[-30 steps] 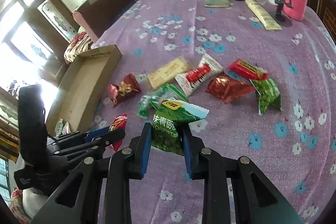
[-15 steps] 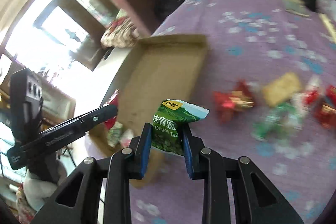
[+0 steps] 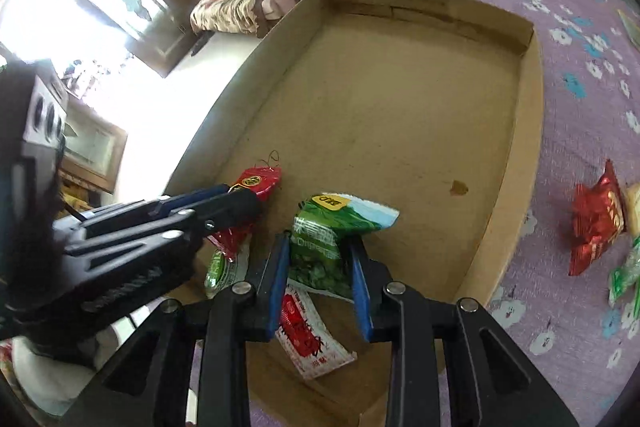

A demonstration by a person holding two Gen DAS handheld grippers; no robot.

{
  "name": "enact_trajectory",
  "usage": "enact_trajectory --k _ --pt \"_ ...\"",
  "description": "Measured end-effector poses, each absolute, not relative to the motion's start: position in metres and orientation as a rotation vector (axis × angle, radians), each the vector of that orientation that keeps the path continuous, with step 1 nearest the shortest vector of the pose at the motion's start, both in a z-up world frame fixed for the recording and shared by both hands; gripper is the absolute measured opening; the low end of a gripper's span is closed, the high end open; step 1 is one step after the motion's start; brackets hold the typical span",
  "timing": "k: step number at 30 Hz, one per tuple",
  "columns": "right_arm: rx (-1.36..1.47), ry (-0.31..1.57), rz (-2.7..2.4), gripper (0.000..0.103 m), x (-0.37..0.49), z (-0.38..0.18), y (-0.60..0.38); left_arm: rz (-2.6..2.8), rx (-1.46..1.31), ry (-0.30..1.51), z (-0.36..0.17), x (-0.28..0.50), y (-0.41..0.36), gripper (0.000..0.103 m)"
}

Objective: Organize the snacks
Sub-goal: 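Carry both snacks into the tray and open both grippers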

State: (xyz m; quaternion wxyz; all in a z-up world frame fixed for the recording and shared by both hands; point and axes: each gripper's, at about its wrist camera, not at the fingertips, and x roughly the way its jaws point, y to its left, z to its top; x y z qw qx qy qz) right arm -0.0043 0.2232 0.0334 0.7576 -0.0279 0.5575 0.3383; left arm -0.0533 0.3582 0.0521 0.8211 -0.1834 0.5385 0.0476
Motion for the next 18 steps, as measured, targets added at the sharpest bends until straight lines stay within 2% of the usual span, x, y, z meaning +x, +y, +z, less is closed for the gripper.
enact_trajectory --k 8,18 --pt "-0.002 1.149 0.712 0.029 -0.009 0.058 0.196 0.120 -0.415 1.022 0.098 -0.065 0.358 0.048" --pt "0.143 1.082 0.572 0.029 -0.004 0.071 0.096 0.022 -0.438 0.975 0.116 -0.058 0.297 0.050"
